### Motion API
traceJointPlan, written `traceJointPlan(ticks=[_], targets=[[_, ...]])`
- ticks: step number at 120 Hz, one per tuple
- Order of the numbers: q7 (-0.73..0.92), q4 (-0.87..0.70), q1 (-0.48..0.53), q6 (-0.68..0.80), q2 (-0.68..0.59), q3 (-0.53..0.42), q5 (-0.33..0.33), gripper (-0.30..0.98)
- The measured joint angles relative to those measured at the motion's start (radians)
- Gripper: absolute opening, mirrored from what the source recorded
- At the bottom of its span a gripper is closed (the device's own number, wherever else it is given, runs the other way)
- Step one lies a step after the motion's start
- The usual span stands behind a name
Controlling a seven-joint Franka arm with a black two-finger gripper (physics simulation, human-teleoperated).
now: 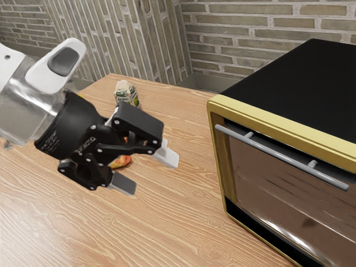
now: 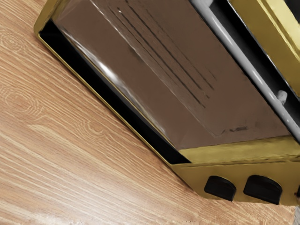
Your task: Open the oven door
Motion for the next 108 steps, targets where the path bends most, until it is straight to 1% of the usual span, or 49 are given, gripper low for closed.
traceJointPlan(ticks=[6, 17, 26, 42, 48, 58, 77, 82, 94, 108], targets=[[-0.012, -0.003, -0.038, 0.04, 0.002, 0.004, 0.007, 0.68], [-0.033, -0.004, -0.075, 0.097, 0.027, 0.003, 0.013, 0.68], [-0.053, -0.005, -0.09, 0.131, 0.043, 0.001, 0.013, 0.68], [-0.158, -0.02, -0.095, 0.17, 0.035, -0.014, 0.03, 0.68], [-0.192, -0.053, -0.078, 0.18, 0.012, -0.015, 0.035, 0.68], [-0.239, -0.091, -0.012, 0.191, -0.011, -0.028, 0.04, 0.68], [-0.333, -0.112, 0.056, 0.203, -0.003, -0.07, 0.046, 0.68], [-0.356, -0.113, 0.065, 0.205, 0.005, -0.08, 0.047, 0.68], [-0.404, -0.103, 0.057, 0.208, 0.046, -0.087, 0.089, 0.68], [-0.45, -0.093, 0.059, 0.211, 0.063, -0.089, 0.114, 0.68]])
